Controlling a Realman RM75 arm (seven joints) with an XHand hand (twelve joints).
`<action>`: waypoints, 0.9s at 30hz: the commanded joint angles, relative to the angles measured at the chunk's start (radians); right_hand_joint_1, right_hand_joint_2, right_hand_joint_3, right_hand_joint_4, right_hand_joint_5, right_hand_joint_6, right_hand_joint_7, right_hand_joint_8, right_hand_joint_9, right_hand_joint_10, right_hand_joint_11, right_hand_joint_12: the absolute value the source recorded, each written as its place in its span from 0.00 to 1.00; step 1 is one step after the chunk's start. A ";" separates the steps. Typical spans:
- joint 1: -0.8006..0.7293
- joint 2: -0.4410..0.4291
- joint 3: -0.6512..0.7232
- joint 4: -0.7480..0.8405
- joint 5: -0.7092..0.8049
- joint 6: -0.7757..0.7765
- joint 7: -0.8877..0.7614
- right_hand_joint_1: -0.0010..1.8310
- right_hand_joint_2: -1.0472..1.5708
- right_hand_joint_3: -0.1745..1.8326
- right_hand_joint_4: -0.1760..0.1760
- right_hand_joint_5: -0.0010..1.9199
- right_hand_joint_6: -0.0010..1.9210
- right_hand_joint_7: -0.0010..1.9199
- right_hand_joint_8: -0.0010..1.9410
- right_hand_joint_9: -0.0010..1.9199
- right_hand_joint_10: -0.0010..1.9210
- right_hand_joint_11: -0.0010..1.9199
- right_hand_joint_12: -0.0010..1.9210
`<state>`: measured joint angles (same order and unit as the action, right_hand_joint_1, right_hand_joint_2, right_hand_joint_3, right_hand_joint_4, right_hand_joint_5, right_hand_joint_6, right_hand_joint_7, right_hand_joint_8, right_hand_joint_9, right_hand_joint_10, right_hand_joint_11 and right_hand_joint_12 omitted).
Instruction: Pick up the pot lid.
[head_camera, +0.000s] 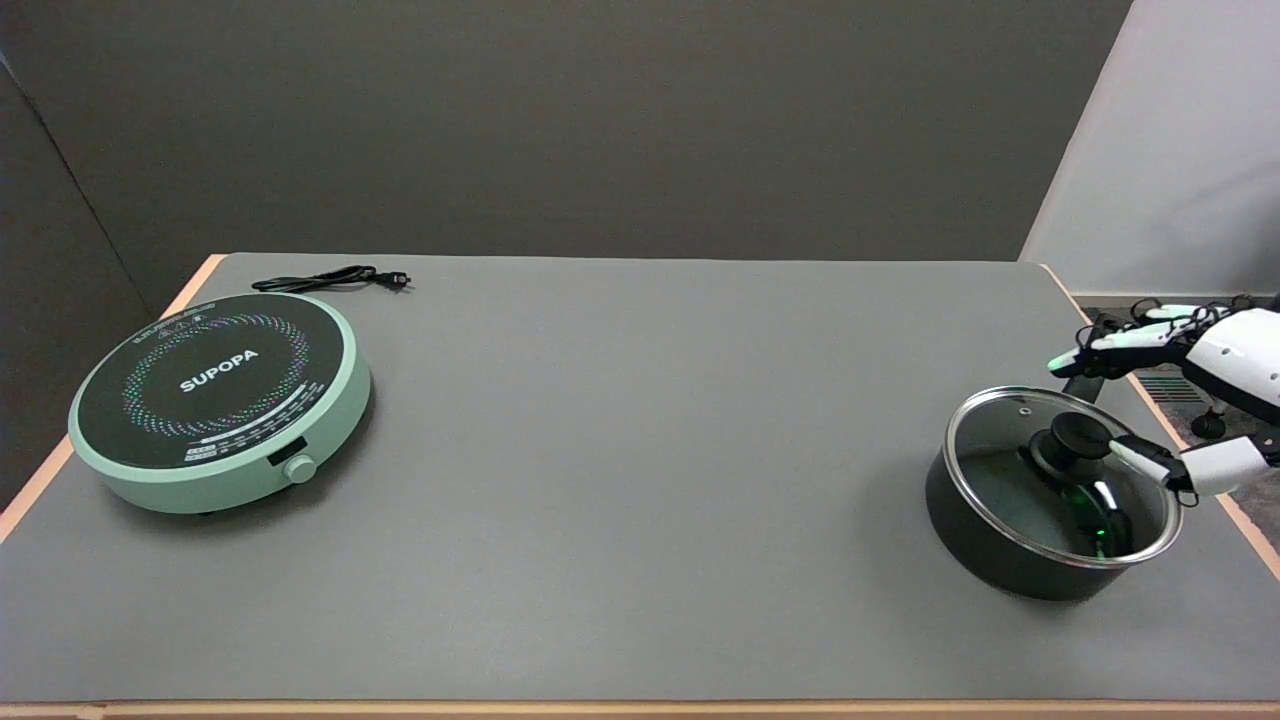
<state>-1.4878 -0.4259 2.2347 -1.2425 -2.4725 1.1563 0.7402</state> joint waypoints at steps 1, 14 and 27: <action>-0.036 0.068 -0.030 0.035 -0.004 0.015 -0.005 0.48 0.61 0.57 1.00 0.30 0.17 0.40 0.16 0.40 0.29 0.25 0.39; -0.034 0.071 -0.054 0.034 -0.004 0.031 -0.081 0.44 0.60 0.57 1.00 0.29 0.14 0.39 0.15 0.39 0.29 0.24 0.40; -0.030 0.072 -0.049 0.022 -0.004 0.031 -0.081 0.43 0.60 0.56 1.00 0.29 0.14 0.39 0.15 0.39 0.29 0.24 0.40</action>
<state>-1.5173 -0.3639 2.1934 -1.2163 -2.4758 1.1826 0.6760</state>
